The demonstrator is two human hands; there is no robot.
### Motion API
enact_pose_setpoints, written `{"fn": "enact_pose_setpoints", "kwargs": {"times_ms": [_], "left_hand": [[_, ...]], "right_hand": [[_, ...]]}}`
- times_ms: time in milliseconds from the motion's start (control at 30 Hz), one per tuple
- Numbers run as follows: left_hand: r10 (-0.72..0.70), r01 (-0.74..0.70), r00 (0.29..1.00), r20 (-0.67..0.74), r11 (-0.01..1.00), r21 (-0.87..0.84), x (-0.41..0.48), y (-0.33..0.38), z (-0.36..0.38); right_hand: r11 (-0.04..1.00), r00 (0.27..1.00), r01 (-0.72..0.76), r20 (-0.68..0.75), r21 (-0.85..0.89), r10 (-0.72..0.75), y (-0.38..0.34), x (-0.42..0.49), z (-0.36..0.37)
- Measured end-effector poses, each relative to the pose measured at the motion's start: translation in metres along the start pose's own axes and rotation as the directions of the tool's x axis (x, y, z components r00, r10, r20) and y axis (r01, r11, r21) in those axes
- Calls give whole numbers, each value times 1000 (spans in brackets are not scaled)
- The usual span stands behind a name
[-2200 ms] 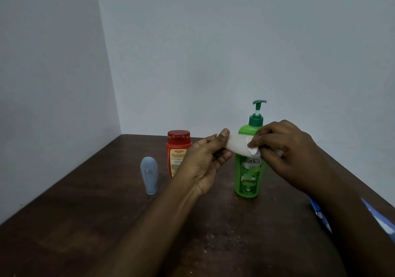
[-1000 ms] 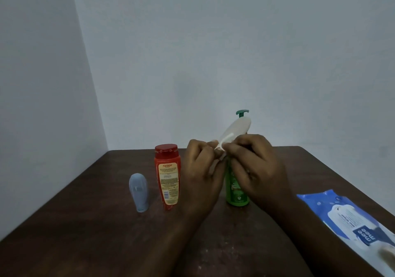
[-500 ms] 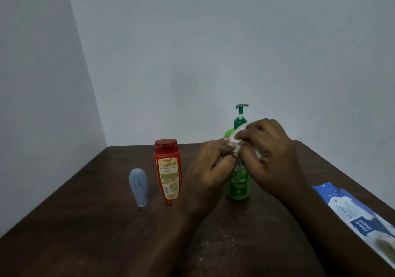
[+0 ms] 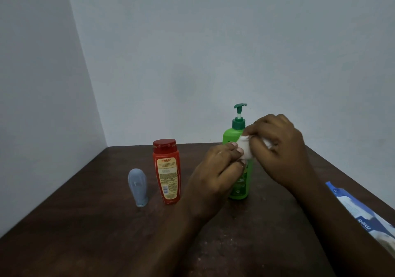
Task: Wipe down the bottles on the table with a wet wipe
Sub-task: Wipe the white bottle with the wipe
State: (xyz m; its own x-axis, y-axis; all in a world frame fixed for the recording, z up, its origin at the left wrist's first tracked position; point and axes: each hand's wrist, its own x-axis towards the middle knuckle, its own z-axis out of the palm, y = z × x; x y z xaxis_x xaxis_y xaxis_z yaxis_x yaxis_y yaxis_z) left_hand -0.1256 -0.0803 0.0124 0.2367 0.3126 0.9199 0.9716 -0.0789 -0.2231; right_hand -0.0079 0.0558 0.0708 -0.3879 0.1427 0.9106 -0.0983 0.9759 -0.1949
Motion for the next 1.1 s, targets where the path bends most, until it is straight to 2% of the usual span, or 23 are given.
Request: {"fn": "enact_pose_setpoints", "kwargs": {"times_ms": [67,100,133,167,200,233,267,300,333,400,467,533,567,600,667,700,733,833,933,1000,1100], "left_hand": [[-11,11,1000,-7,1000,8,2,3,0],[-25,25,999,-22,1000,8,3,4,-1],[-45,44,998,-50,999,-5,4,5,-2],[-74,71,993,-87,997,-37,5,6,-4],[-116,106,986,-122,991,-86,7,7,-6],[-171,151,974,-151,979,-135,9,9,-8],[-237,207,956,-174,962,-176,11,11,-9],[-312,269,931,-191,938,-220,13,14,-10],[-397,337,895,-201,900,-278,14,17,-9],[-584,471,791,-179,770,-431,15,22,-6],[-735,556,664,-142,611,-563,18,26,-4],[-828,568,548,-119,473,-673,24,30,-4],[-855,558,507,-109,422,-715,27,31,-5],[-866,548,489,-101,395,-738,29,30,-6],[-863,552,498,-81,388,-738,32,28,-7],[-860,562,507,-61,383,-733,31,27,-7],[-860,577,509,-29,366,-730,30,26,-7],[-855,628,511,89,301,-718,26,25,-7],[-853,614,503,140,239,-752,27,27,-8],[-879,564,456,138,166,-809,30,28,-10],[-903,474,402,152,63,-878,35,22,-14]], "right_hand": [[992,990,-122,-61,35,124,11,3,-6],[973,973,-207,-84,101,216,15,4,-7],[915,934,-318,-81,247,347,20,6,-8],[765,865,-433,-20,478,502,21,8,-8],[498,782,-498,119,710,612,20,11,-8],[198,721,-500,278,843,634,16,12,-8],[-37,696,-458,384,888,606,13,13,-8],[-165,698,-412,427,896,574,9,13,-8],[-229,713,-373,436,899,549,3,13,-6],[-260,751,-304,398,917,526,-6,11,0],[-177,777,-314,360,933,517,-10,9,7],[-11,801,-373,328,928,501,-12,5,13],[105,820,-397,302,912,486,-13,3,15],[270,853,-405,254,873,456,-16,1,14],[635,930,-331,127,698,345,-19,-2,13],[757,955,-267,60,596,290,-19,-4,13],[835,967,-212,-12,508,253,-18,-4,11],[908,939,-169,-218,383,267,-13,-4,8],[928,909,-166,-312,335,275,-12,-4,8],[942,935,-124,-280,313,216,-14,-5,11],[928,995,-11,-85,371,46,-16,-6,12]]}}
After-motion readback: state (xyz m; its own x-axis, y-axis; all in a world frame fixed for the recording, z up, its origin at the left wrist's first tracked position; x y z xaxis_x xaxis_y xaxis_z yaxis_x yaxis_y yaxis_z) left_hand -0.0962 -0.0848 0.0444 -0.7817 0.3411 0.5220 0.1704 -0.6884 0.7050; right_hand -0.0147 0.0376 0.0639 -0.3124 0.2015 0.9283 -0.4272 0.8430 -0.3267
